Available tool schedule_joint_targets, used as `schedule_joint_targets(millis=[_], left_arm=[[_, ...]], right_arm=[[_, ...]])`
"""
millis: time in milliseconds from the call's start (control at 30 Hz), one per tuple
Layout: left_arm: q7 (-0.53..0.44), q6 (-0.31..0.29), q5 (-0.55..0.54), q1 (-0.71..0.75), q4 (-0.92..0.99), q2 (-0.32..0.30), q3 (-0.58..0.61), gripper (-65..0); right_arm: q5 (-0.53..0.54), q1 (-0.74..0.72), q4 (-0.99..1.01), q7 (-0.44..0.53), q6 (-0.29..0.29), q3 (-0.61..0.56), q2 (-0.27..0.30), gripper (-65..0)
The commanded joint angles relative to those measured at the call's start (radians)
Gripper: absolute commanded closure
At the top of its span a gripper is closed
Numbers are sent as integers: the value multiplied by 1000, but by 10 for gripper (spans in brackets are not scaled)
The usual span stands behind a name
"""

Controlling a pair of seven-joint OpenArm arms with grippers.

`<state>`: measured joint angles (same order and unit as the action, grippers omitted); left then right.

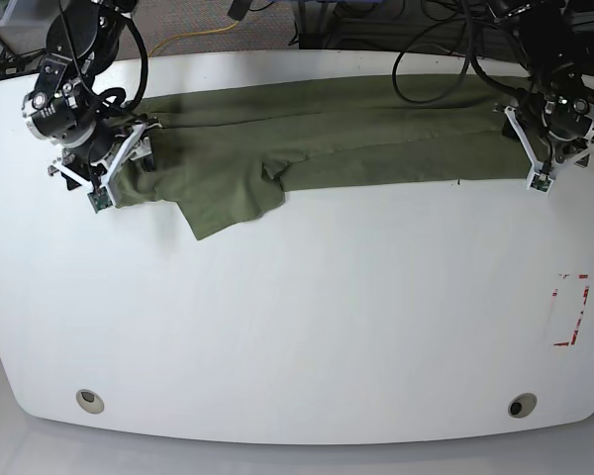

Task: Fold the T-shirt properly
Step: 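Lift the hem and fold it over toward the collar edge with both grippers, then release the hem and tuck the loose flap with the right gripper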

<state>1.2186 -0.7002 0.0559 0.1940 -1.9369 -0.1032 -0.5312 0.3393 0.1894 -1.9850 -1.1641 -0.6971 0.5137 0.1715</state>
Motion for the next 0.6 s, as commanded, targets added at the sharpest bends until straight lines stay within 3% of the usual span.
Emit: schedule_joint_targets(millis=[0,267,567], left_arm=[[-6,2,6,-11,-62,-13,-2,-396],[-6,2,8,-6,-65,-11,0,-396],[-7,2,6,17,-54,-11,-4,-396]], right_arm=[[68,-54,17,-3,-1,-2,13,-431],[102,-255,214,-107,-1,-53,4,-431],[102,-413,586,-15,-1,-165,6,-430]])
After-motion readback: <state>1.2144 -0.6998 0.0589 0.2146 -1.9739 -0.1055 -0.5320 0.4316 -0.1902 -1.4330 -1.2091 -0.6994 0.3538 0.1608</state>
